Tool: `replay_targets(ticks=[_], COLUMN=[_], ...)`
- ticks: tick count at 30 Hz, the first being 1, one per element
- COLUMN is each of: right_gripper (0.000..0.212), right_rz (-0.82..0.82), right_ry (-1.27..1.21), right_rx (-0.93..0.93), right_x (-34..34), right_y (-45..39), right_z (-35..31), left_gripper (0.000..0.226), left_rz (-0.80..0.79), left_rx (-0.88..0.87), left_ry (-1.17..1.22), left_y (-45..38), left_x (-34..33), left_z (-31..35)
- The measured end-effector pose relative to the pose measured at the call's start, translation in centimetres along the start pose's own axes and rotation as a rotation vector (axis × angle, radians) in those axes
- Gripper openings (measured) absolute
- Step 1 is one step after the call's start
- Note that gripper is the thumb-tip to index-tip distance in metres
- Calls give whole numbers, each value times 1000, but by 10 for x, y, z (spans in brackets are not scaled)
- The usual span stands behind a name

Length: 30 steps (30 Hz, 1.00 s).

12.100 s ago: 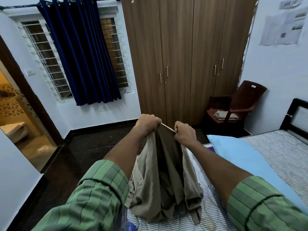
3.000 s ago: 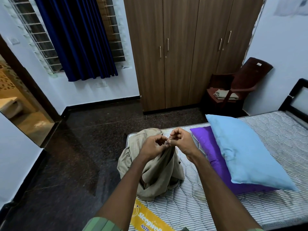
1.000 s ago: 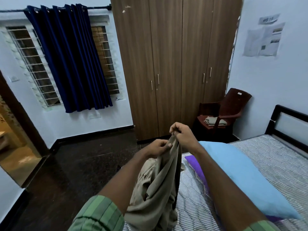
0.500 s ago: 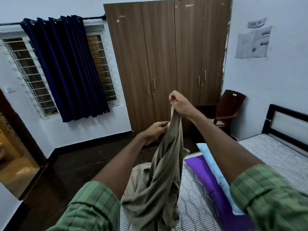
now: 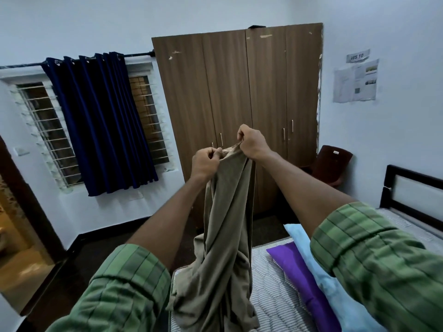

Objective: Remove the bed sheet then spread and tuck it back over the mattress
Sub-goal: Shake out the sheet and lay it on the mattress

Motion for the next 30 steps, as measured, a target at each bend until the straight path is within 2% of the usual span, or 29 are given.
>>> replay_targets(ticks=[3, 6, 10, 13, 16, 18, 23, 27, 30], right_gripper=[33, 36, 37, 34, 34, 36, 39, 36, 35], right_rz=[47, 107, 67, 28, 13, -4, -51, -57, -55], right_ry=[-24, -80, -65, -28, -16, -22, -21, -32, -65], right_rx=[2, -3, 48, 107, 123, 127, 158, 159, 166], right_x=[10, 21, 24, 21, 18, 18, 20, 18, 19], right_y=[-10, -19, -24, -21, -20, -19, -14, -15, -15], right_z=[-4, -8, -10, -11, -9, -7, -8, -13, -22], left_gripper=[35, 56, 76, 69, 59, 54, 51, 46, 55], left_rz=[-26, -131, -343, -510, -599, -571, -321, -439, -514], left_rx=[-14, 42, 82, 171, 189, 185, 172, 161, 207], left_ry=[-65, -33, 3, -27, -48, -45, -46, -5, 55], left_y=[-7, -4, 8, 19, 22, 21, 15, 21, 30], left_x=[2, -1, -8, -12, -15, -15, 3, -1, -6], left_z=[11, 5, 7, 13, 8, 0, -20, -12, -5])
Point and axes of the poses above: each hand's wrist, its own y-axis away from the middle knuckle, its own x-axis out of the back of the hand, z = x × y, the point moved 4 cm from there along -y, towards the middle knuckle, and after that the axes turned 3 degrees about x, right-handed, at the moved point
